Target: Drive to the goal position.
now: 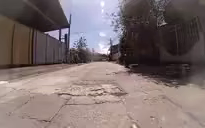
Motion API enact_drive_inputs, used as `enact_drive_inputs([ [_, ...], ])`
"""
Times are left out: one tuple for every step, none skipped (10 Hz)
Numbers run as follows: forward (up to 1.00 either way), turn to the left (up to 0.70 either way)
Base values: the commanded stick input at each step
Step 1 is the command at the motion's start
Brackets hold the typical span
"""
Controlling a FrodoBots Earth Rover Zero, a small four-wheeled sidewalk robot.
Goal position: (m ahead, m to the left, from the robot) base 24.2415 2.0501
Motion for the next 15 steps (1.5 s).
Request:
enact_drive_inputs([
  [0.85,0.0],
  [0.85,0.0],
  [0.85,-0.09],
  [0.85,-0.27],
  [0.85,-0.18],
  [0.85,0.0],
  [0.85,0.0],
  [0.85,0.0],
  [0.85,0.0],
  [0.85,0.0],
  [0.85,0.0],
  [0.85,0.0],
  [0.85,0.0],
  [0.85,0.0],
  [0.85,0.0],
])
